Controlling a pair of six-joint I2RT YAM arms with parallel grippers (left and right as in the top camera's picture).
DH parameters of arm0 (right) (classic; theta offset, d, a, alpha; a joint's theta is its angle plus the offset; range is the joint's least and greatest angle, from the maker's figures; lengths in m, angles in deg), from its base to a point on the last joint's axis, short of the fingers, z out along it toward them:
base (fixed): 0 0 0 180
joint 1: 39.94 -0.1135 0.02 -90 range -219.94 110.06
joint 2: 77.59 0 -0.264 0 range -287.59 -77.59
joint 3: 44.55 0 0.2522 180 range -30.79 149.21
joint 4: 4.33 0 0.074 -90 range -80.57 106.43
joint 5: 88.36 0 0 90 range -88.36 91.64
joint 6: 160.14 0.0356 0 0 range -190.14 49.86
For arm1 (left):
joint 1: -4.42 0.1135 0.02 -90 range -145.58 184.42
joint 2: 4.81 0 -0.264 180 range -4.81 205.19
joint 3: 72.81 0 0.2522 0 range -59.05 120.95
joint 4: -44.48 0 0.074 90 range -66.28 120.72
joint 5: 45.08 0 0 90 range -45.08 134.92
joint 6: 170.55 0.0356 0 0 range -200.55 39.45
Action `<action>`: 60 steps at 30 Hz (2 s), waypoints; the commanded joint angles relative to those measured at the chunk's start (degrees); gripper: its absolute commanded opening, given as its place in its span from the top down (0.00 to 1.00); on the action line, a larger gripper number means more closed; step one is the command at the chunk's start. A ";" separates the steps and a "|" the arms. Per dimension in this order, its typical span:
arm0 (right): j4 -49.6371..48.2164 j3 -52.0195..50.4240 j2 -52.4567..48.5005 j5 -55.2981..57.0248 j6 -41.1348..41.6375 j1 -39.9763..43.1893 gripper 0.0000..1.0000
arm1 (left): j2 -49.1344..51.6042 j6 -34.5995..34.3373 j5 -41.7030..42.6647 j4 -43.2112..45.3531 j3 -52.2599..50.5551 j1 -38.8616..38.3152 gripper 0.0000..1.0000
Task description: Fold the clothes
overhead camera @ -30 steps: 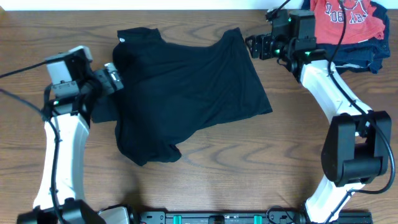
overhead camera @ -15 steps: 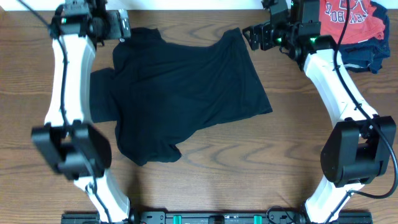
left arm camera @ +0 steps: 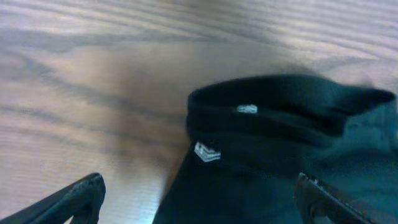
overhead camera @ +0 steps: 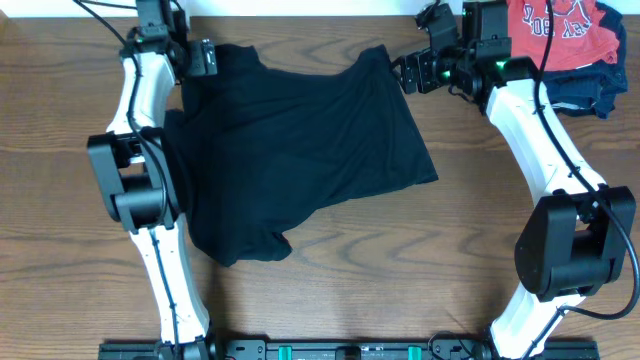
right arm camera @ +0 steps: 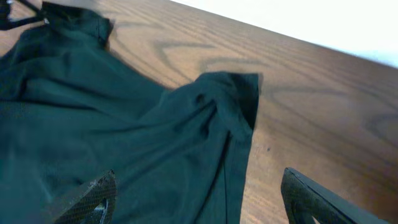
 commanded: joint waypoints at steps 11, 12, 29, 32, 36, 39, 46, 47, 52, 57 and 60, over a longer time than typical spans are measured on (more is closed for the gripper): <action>-0.24 0.70 0.94 -0.37 -0.87 -1.97 0.15 | 3.82 1.18 1.49 7.98 1.20 -0.26 0.01; -0.44 0.70 0.94 -0.37 -0.87 -1.97 0.15 | 4.15 1.18 1.49 8.09 1.18 -0.26 0.02; -2.08 0.70 0.94 -0.35 -0.87 -1.95 0.13 | 5.64 1.16 3.89 8.20 1.11 -0.35 0.43; -2.12 0.70 0.94 -0.35 -0.87 -1.92 0.13 | 5.64 1.16 3.89 8.26 1.11 -0.35 0.60; -2.16 0.70 0.94 -0.35 -0.87 -1.92 0.13 | 5.62 1.14 3.89 8.76 1.14 -0.35 0.81; -2.16 0.70 0.94 -0.35 -0.90 -1.92 0.14 | 5.35 0.66 3.87 9.70 1.14 -0.35 0.90; -2.14 0.70 0.94 1.22 -0.90 -1.79 0.13 | 0.09 -1.90 3.87 8.50 1.14 -0.37 0.94; -2.08 0.70 0.94 1.68 -0.90 -1.68 0.13 | -1.07 -1.90 3.87 7.82 1.14 -0.37 0.94; -1.68 0.70 0.94 3.74 -0.90 -0.37 0.12 | -8.17 -1.88 3.87 1.64 1.14 -0.37 0.94; -2.05 0.70 0.37 3.72 -0.87 1.79 0.12 | -13.46 -1.86 3.87 -3.50 1.14 -0.37 0.94; -3.30 0.70 -1.40 3.56 -0.90 2.34 0.12 | -15.06 -1.86 3.87 -5.55 1.14 -0.46 0.94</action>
